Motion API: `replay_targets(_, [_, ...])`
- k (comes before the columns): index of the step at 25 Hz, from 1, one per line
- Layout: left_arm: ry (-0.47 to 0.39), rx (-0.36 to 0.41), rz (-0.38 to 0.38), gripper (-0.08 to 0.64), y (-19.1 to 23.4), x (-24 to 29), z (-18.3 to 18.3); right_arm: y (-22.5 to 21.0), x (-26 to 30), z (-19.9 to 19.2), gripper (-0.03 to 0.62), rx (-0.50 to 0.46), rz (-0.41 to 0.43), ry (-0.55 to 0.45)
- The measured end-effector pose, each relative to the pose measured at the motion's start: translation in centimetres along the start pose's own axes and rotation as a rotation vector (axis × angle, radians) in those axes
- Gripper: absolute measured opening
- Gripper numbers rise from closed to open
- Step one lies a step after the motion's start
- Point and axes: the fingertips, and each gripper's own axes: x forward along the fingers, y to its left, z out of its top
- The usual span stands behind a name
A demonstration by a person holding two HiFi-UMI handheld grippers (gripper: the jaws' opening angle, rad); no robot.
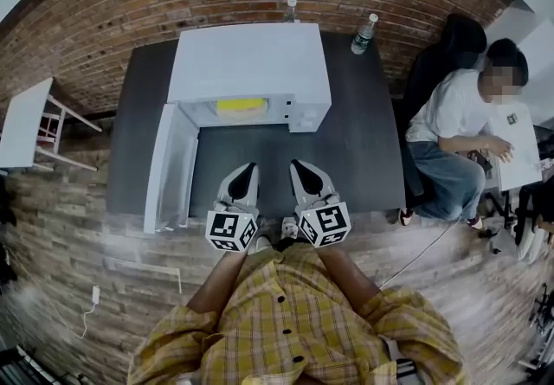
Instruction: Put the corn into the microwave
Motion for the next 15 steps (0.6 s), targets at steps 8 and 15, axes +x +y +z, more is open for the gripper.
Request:
replay_targets(8, [0.008, 0.002, 0.0, 0.0, -0.13, -0.29, -0.48, 0.16, -0.26, -0.02, 0.005, -0.001, -0.008, 0.005])
replay_targets(15, [0.007, 0.011, -0.008, 0.0, -0.44, 0.13, -0.11, 0.1, 0.07, -0.07, 0.005, -0.004, -0.005, 0.015])
